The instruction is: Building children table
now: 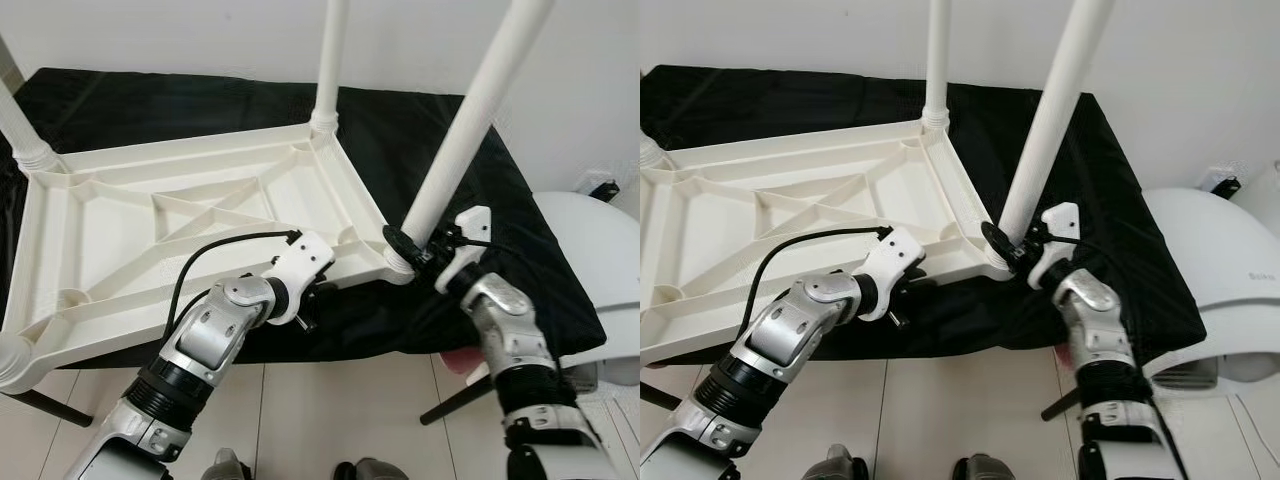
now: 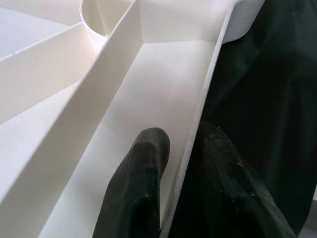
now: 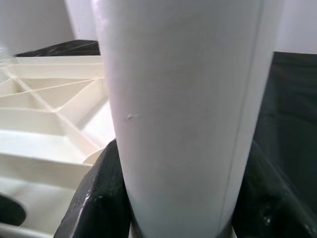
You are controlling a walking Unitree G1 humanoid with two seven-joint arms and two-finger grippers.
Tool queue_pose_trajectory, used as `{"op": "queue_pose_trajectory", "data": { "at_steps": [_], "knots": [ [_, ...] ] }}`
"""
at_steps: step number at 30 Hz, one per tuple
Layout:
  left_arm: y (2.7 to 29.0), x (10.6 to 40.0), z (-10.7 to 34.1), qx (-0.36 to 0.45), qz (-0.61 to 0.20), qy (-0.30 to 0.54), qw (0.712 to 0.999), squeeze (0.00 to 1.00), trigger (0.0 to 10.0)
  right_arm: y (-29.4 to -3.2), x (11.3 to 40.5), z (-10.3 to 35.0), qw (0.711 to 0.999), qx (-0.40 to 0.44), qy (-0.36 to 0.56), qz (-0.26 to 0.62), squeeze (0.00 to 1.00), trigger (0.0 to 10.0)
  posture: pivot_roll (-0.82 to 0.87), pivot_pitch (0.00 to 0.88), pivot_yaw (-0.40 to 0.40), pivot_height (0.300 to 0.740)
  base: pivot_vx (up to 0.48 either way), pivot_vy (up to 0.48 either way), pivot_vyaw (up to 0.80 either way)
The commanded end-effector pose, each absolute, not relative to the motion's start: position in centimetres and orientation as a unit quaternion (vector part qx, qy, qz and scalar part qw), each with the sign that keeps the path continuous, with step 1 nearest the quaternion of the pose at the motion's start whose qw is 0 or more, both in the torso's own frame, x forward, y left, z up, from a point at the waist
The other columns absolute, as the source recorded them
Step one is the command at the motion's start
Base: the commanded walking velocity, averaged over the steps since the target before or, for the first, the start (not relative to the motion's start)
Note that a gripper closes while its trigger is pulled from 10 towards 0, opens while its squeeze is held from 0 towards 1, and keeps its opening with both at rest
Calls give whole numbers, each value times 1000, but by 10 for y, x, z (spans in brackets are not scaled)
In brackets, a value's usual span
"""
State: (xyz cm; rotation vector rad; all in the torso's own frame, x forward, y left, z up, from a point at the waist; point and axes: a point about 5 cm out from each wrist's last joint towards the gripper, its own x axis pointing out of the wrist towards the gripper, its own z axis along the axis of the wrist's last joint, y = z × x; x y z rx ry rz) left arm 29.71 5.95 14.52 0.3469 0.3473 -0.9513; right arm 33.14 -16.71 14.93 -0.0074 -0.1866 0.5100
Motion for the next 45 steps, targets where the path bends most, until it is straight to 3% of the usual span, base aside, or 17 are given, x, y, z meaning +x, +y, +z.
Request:
{"op": "queue_pose_trajectory", "data": {
  "at_steps": [1,20,27,28,31,32,33,34,45],
  "knots": [
    [47,288,144,160,-492,164,840,0,10000,-159,331,149,972,8,-94,214,0,0,-20,68,-82,740,0,0,0],
    [48,286,144,162,-491,165,840,0,10000,-100,317,134,997,28,-51,54,0,0,11,47,-94,740,0,0,0],
    [49,286,143,162,-490,165,840,0,10000,-100,315,131,998,33,-33,33,0,118,12,40,-97,740,0,0,0],
    [49,286,143,162,-490,165,840,0,10000,-102,316,129,999,26,-20,23,0,10000,11,37,-98,740,0,0,0],
    [48,286,143,162,-490,165,840,0,10000,-104,316,128,1000,11,-8,11,0,10000,10,34,-98,740,0,0,0],
    [48,286,143,163,-490,165,840,0,10000,-105,316,128,1000,9,-7,8,196,10000,10,34,-98,740,0,0,0],
    [48,286,143,163,-490,165,840,0,10000,-105,316,128,1000,9,-7,8,196,10000,10,34,-98,740,0,0,0],
    [48,286,143,163,-491,164,840,0,10000,-106,315,129,1000,12,-13,9,1000,10000,10,32,-98,740,0,0,0],
    [47,286,143,164,-494,163,838,0,10000,-115,315,134,998,-1,-41,50,1000,10000,3,25,-94,740,0,0,0]
  ]
}}
